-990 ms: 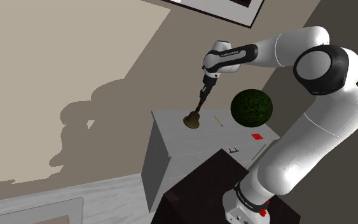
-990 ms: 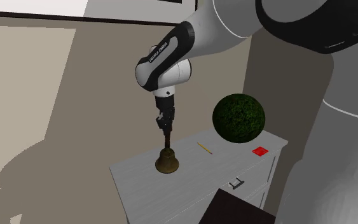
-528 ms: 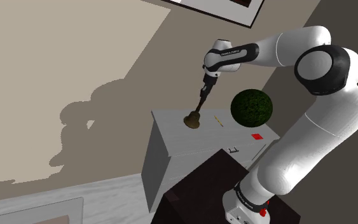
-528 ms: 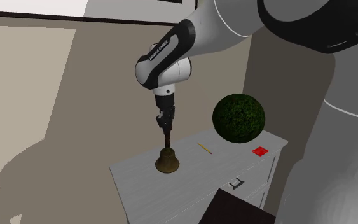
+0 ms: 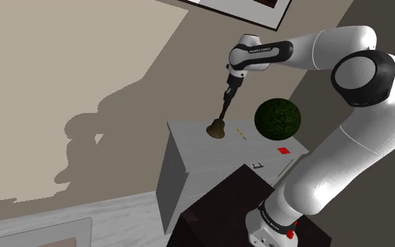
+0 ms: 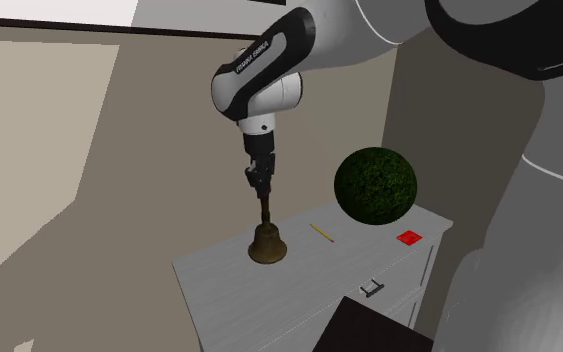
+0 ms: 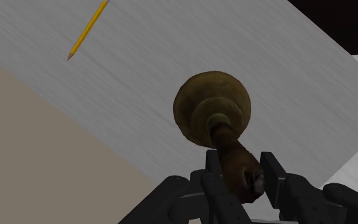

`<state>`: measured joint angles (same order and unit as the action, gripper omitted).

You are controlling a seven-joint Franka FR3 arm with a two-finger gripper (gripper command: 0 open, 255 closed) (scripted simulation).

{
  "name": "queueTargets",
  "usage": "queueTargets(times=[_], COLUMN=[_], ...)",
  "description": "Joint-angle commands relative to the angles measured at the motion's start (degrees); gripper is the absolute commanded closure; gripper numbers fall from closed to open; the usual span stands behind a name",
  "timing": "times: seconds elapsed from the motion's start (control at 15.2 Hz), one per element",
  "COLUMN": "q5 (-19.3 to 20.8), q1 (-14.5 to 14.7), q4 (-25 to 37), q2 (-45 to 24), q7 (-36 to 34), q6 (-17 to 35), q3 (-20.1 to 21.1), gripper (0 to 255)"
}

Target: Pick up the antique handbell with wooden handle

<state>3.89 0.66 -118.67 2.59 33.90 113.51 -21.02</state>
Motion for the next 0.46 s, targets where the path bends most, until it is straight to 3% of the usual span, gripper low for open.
queueTargets(times=[0.0,0.4], q5=[0.09,0.28], q1=[0.09,0.15], q4=[1.40,3.81], q2=[0.40,1.18], q7=[-0.13,-0.19], q6=[-1.77,-4.91], q3=[0.11,0.22], gripper=[255,255])
